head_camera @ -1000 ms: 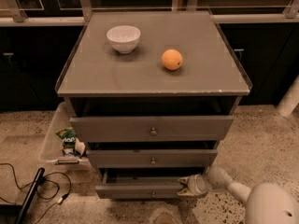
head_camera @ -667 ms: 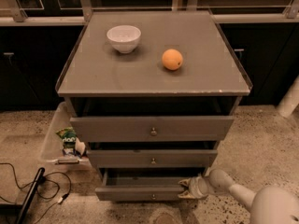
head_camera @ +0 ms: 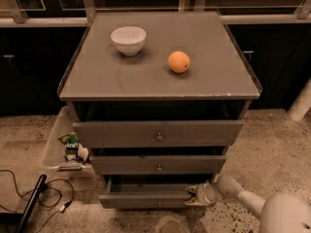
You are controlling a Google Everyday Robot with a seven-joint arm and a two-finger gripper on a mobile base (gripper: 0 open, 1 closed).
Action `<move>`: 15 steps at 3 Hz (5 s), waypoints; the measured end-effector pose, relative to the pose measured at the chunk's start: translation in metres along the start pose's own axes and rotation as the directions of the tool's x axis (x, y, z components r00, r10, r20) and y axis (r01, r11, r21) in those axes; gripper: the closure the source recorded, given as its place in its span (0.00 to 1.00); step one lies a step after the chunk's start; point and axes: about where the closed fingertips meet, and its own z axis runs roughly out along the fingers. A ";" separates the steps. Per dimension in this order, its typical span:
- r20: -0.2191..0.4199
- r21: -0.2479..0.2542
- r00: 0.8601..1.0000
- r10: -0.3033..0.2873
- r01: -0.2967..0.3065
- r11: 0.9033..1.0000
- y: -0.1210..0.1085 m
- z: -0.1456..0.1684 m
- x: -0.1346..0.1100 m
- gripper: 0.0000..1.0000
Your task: Open bottom drawer
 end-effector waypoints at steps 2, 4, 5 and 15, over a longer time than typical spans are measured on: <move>0.023 -0.003 1.000 0.018 -0.018 1.000 0.000 -0.001 0.004 0.31; 0.057 -0.010 0.998 0.029 -0.028 1.000 0.031 -0.004 0.010 0.53; 0.057 -0.010 0.998 0.029 -0.028 1.000 0.030 -0.008 0.007 0.76; 0.068 -0.062 0.996 -0.051 0.056 0.996 0.104 -0.028 0.012 0.17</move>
Offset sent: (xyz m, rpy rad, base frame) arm 0.0031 -0.0147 -0.0001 0.0569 0.0199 -0.0232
